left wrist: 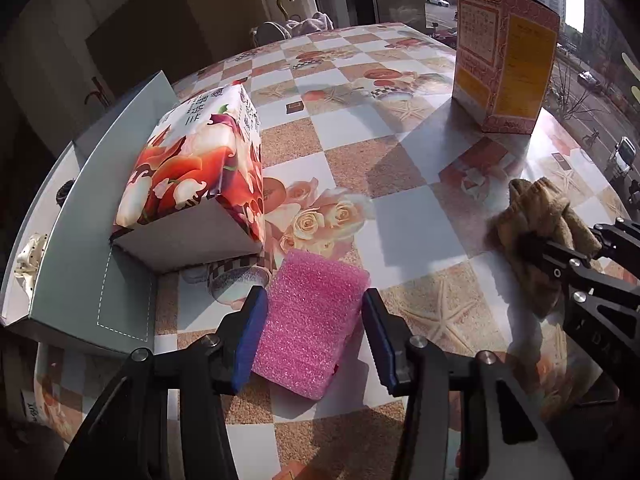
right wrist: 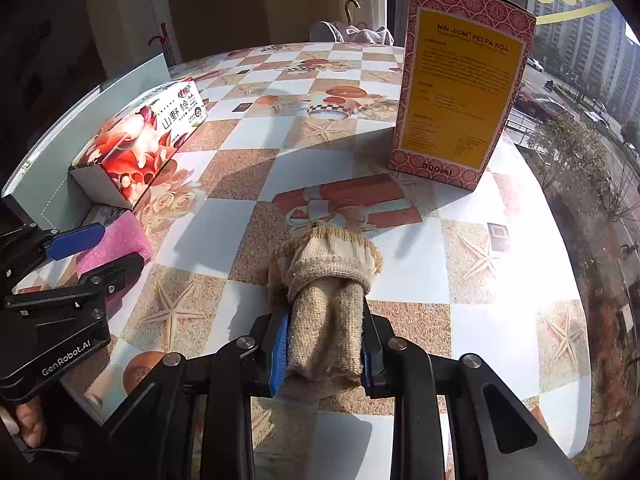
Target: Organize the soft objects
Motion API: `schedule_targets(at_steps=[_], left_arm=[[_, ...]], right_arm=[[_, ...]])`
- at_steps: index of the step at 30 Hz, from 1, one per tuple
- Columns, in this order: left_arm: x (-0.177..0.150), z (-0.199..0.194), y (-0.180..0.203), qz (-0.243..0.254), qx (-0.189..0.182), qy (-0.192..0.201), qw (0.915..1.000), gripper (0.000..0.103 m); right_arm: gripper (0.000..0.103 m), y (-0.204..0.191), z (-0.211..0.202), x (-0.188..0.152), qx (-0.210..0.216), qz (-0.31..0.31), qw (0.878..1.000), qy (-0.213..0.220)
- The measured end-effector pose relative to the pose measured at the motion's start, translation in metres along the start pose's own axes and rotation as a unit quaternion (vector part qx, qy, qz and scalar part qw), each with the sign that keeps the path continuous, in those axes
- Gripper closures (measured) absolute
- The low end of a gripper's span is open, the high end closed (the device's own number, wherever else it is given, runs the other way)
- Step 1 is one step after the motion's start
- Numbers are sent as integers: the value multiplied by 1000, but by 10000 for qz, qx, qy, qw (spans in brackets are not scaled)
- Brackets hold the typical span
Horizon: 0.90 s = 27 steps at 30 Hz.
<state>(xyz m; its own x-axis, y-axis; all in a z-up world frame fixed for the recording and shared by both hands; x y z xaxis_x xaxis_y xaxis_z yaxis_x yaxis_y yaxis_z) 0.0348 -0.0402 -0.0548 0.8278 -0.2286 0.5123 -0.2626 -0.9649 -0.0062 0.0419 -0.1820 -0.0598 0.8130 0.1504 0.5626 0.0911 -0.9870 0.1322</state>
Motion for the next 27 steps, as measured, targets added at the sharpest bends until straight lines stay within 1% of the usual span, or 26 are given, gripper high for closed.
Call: schedule_targets(at_steps=[8,15,17,20,21,24,27], left_arm=[[-1,-1,0,17,57,109,9999,51],[-2,-2,-1,-51,12,199,9998,51],[-1,-5,-4,-220,-117,82,9997,50],[-2,-11,-12,-583,-422,-150,9973,51],[-3,-14,-14,-662,-489,-199,9964,51],[-8,-15,-14,-639,-569,-342,9957,53],[-12,-12,-10,-515,-518,-345,9967,53]], right_arm=[[74,0,0,-1,-32,38,10000,49],[74,1,-2,-2,-26,136,9999,-50],[74,0,-4,-5,40,155,9997,-180],[74,-4,-14,-12,132,109,9990,-415],[74,-4,-19,-13,152,101,9989,-421],[74,-6,-31,-15,106,13,9994,-334],[74,-13,-19,-23,199,-22,9982,-564]])
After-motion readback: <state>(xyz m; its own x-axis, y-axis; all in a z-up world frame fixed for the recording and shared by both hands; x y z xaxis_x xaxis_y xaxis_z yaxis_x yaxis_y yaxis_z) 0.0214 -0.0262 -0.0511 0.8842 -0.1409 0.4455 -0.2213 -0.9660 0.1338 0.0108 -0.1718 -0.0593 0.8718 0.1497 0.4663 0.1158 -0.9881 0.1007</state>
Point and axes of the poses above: each gripper's, at about its wrist camera, not at the fingertips, and z roughly the way its jaws point, y to its right, x to its top, the point moved 9 cm from there along z, roughly the way its jaws point, and after that the axes turned 12 degrees about -x, right-handed, at the moved point
